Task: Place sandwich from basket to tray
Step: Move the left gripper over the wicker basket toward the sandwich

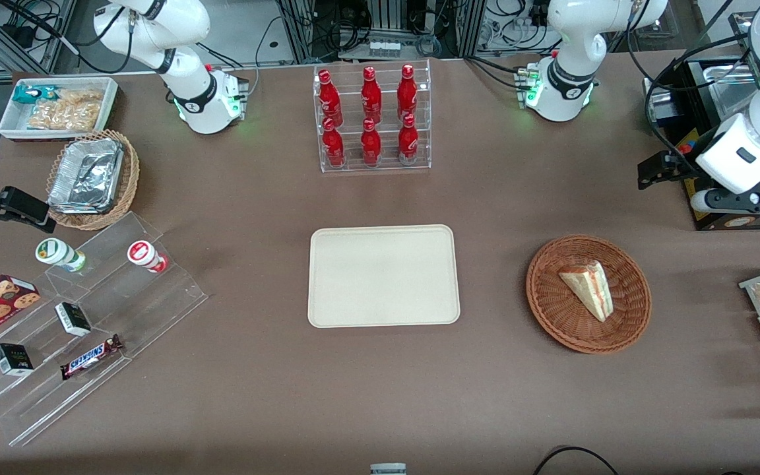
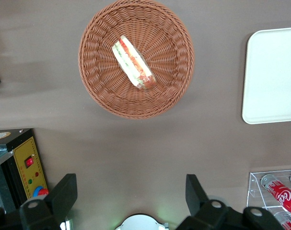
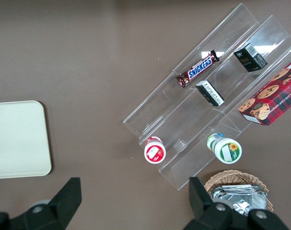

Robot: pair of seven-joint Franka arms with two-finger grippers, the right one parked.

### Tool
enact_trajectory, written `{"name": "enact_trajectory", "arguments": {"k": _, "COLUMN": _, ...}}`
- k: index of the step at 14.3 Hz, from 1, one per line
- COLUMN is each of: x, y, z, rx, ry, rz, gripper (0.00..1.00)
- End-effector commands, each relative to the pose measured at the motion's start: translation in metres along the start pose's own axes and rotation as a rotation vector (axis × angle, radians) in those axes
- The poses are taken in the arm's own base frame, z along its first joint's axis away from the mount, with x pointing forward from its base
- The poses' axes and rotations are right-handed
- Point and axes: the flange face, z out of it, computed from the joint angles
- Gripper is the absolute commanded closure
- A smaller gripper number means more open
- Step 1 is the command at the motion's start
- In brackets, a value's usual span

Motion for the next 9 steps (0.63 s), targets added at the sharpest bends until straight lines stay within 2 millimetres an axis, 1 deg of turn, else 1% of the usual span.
{"name": "enact_trajectory", "arguments": {"k": 1, "x": 0.006, "y": 0.004, "z": 0.0, "rx": 0.0, "ry": 0.026, "rz": 0.019, "gripper": 0.0}}
{"name": "enact_trajectory", "arguments": {"k": 3, "x": 0.011, "y": 0.008, "z": 0.009, "rx": 0.001, "ry": 0.011, "rz": 0.025, "gripper": 0.0}}
{"name": "enact_trajectory", "arguments": {"k": 5, "x": 0.023, "y": 0.007, "z": 0.035, "rx": -0.003, "ry": -0.022, "rz": 0.025, "gripper": 0.0}}
{"name": "enact_trajectory", "arguments": {"k": 7, "x": 0.036, "y": 0.002, "z": 0.083, "rx": -0.007, "ry": -0.026, "rz": 0.016, "gripper": 0.0}}
{"name": "enact_trajectory", "arguments": {"k": 9, "x": 0.043, "y": -0.002, "z": 0.136, "rx": -0.011, "ry": 0.012, "rz": 0.002, "gripper": 0.0}}
